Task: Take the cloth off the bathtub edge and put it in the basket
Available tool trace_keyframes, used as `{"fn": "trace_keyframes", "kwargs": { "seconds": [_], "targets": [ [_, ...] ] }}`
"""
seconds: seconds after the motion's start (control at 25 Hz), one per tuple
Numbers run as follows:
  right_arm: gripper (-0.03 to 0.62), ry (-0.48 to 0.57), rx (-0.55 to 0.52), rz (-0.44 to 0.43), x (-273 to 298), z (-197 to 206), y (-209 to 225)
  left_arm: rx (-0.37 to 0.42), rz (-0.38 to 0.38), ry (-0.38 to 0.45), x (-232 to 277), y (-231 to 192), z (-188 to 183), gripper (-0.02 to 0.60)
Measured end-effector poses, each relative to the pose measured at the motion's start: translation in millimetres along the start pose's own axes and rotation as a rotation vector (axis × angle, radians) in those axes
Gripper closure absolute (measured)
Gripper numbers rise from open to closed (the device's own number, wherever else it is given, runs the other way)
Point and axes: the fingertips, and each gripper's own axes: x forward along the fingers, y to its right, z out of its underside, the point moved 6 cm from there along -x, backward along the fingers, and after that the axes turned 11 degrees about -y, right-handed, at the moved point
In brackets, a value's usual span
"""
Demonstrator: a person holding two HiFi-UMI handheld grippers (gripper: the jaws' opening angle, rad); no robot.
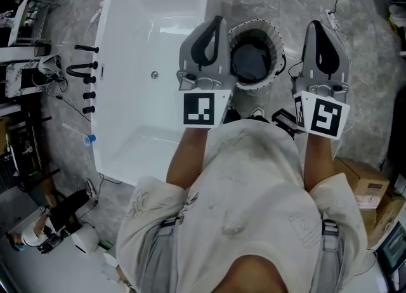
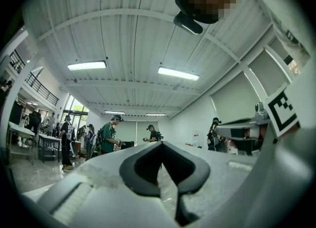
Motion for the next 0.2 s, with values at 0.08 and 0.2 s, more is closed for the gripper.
{"fn": "trace_keyframes", "kwargs": {
  "seconds": [0.08, 0.2],
  "targets": [
    [0.592, -0.002, -0.005, -0.002, 0.4, 0.6, -1.5, -0.007, 0.001, -0.001, 0.0, 0.2, 0.3, 0.581],
    [0.592, -0.004, 0.003, -0.006, 1.1, 1.6, -1.9, -0.011, 0.001, 0.001, -0.1, -0.2, 1.0, 0.581]
  ]
}}
